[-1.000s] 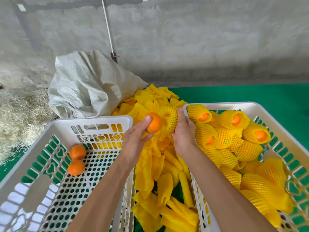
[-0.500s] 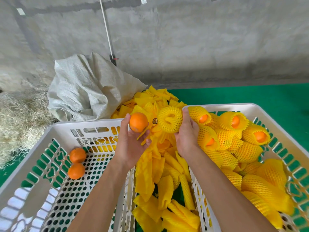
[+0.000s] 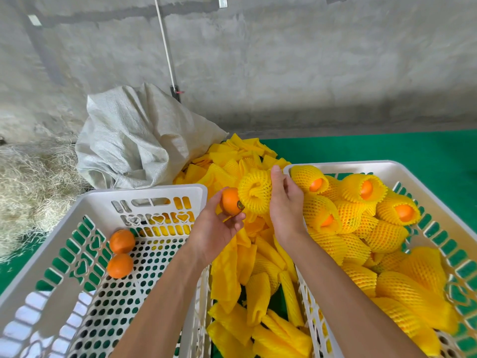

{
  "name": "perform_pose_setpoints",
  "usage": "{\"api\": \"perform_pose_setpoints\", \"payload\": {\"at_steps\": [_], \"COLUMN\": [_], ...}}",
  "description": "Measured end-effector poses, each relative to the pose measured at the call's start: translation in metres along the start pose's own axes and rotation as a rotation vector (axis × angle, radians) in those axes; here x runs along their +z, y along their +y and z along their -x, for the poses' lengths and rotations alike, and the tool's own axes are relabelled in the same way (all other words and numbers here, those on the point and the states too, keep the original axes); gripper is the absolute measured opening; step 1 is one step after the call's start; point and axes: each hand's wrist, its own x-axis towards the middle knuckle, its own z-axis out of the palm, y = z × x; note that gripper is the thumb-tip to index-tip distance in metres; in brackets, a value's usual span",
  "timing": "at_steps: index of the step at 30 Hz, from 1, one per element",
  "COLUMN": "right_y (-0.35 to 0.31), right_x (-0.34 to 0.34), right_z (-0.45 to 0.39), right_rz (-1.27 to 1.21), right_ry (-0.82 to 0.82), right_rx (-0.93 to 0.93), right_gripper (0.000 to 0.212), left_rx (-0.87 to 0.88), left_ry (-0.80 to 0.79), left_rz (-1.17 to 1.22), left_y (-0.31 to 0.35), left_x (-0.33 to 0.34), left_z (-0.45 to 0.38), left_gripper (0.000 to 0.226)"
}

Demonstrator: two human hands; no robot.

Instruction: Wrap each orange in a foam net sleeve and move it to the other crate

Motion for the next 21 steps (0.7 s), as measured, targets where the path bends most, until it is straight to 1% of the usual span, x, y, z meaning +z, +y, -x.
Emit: {"api": "perform_pose_setpoints", "payload": {"at_steps": [3, 5, 7, 9, 10, 13, 14, 15, 16, 18, 21], "right_y": [0.003, 0.005, 0.007, 0.008, 0.008, 0.004, 0.002, 0.0, -0.001, 0.001, 0.005], "right_x": [0.0, 0.001, 0.001, 0.0, 0.0, -0.001, -0.002, -0.002, -0.003, -0.005, -0.009], "right_z": [0.0, -0.001, -0.001, -0.002, -0.002, -0.007, -0.009, -0.01, -0.012, -0.013, -0.011], "right_rz": [0.027, 0.03, 0.047, 0.05, 0.041, -0.104, -0.165, -0.202, -0.213, -0.19, -0.048], "right_ry": [0.001, 0.002, 0.008, 0.014, 0.023, 0.073, 0.098, 0.128, 0.161, 0.214, 0.225], "right_rx": [-0.038, -0.037, -0.025, 0.003, 0.033, 0.219, 0.281, 0.319, 0.328, 0.287, 0.108], "right_gripper": [0.05, 0.05, 0.051, 0.051, 0.05, 0.048, 0.042, 0.036, 0.031, 0.034, 0.046], "left_rx": [0.016, 0.05, 0.072, 0.087, 0.094, 0.093, 0.086, 0.076, 0.061, 0.042, 0.06], "left_ry": [-0.106, -0.155, -0.171, -0.172, -0.173, -0.171, -0.159, -0.137, -0.109, -0.068, -0.05], "left_rz": [-0.101, -0.164, -0.18, -0.192, -0.194, -0.23, -0.256, -0.271, -0.269, -0.237, -0.218], "left_y": [0.001, 0.001, 0.0, -0.002, -0.003, -0.003, -0.004, -0.004, -0.004, -0.004, -0.003], "left_x": [0.001, 0.001, 0.001, 0.001, 0.001, 0.001, 0.002, 0.002, 0.003, 0.003, 0.003], "left_z": [0.004, 0.007, 0.008, 0.008, 0.007, 0.008, 0.008, 0.008, 0.007, 0.005, 0.004], "left_gripper": [0.05, 0.034, 0.019, 0.012, 0.013, 0.018, 0.025, 0.036, 0.047, 0.062, 0.077]}}
